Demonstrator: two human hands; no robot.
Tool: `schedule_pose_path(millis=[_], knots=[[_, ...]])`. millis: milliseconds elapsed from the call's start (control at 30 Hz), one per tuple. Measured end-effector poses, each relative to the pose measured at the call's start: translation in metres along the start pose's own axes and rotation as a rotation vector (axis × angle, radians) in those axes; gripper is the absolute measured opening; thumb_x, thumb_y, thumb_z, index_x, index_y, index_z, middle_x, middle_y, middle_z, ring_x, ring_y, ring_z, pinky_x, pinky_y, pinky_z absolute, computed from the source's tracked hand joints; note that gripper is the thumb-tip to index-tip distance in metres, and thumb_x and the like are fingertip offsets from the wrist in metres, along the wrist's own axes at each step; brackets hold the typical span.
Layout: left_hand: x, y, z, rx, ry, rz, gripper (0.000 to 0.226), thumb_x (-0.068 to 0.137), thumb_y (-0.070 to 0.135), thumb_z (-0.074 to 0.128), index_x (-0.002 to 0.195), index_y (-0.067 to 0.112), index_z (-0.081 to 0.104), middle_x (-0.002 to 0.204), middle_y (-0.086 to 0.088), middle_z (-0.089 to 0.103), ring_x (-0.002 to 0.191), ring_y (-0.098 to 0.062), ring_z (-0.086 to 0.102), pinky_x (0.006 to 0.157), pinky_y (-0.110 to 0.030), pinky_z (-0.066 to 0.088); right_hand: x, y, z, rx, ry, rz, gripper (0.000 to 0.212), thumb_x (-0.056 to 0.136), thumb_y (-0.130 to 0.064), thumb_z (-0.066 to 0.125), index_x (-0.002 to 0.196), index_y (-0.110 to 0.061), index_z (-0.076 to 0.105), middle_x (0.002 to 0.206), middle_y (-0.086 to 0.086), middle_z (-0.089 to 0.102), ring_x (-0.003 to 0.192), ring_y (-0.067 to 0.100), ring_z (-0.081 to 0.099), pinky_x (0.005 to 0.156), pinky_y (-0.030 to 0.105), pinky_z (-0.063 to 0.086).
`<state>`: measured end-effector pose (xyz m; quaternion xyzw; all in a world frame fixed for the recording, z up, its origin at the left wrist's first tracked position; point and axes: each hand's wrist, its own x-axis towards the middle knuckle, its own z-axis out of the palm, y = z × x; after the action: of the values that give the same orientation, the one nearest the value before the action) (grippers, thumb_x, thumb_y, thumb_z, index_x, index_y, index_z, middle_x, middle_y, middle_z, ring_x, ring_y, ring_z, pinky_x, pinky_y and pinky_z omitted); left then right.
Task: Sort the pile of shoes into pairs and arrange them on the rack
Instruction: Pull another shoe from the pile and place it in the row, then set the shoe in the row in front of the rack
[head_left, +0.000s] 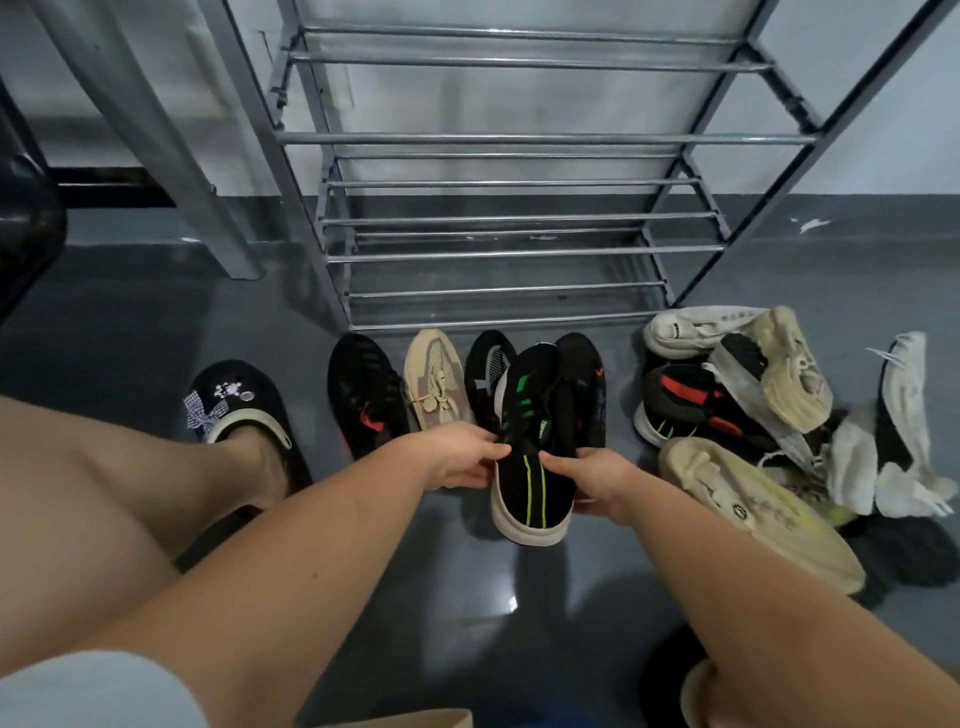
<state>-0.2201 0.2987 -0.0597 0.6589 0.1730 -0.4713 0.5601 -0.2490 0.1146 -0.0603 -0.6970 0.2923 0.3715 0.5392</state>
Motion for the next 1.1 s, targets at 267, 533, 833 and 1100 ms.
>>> schedule_pose_path(millis=[267, 533, 833, 1100], knots=[[0.027, -0.003, 0.039, 0.019, -0.069, 0.001, 0.040, 0.094, 0.013, 0.051, 0.134, 0.009, 0.047, 0.129, -0.011, 0.058, 0.117, -0.026, 0.056, 0.104, -0.041, 0.043, 0.008, 0.021, -0.041, -0.052, -0.027, 0.067, 0.035, 0.082, -0.027, 0.071, 0.112, -0.014, 0.057, 0.095, -0.002, 0.064, 0.087, 0.014, 0.060, 0.082, 0.032, 0.047], [0.031, -0.005, 0.033, 0.282, -0.182, -0.055, 0.035, 0.095, 0.009, 0.047, 0.126, 0.022, 0.054, 0.099, 0.004, 0.064, 0.091, -0.013, 0.059, 0.082, -0.027, 0.047, 0.006, 0.035, -0.075, 0.228, 0.143, 0.093, 0.043, 0.076, -0.049, 0.070, 0.103, -0.016, 0.060, 0.090, -0.001, 0.064, 0.079, 0.017, 0.062, 0.055, 0.027, 0.050], [0.000, -0.020, -0.014, 0.614, -0.241, -0.219, 0.037, 0.095, 0.012, 0.048, 0.131, 0.017, 0.051, 0.121, -0.002, 0.060, 0.105, -0.014, 0.055, 0.088, -0.025, 0.047, 0.016, 0.029, -0.059, -0.020, 0.187, 0.056, 0.027, 0.092, -0.032, 0.058, 0.103, -0.008, 0.061, 0.098, 0.012, 0.062, 0.085, 0.023, 0.059, 0.059, 0.031, 0.052], [-0.002, -0.021, -0.016, 1.308, 0.017, -0.013, 0.042, 0.092, 0.020, 0.049, 0.133, 0.010, 0.047, 0.136, -0.012, 0.051, 0.122, -0.029, 0.049, 0.103, -0.037, 0.040, 0.011, 0.015, -0.006, -0.413, 0.061, -0.016, 0.064, 0.091, -0.040, 0.056, 0.143, -0.009, 0.035, 0.141, 0.011, 0.046, 0.125, 0.028, 0.047, 0.095, 0.038, 0.045]])
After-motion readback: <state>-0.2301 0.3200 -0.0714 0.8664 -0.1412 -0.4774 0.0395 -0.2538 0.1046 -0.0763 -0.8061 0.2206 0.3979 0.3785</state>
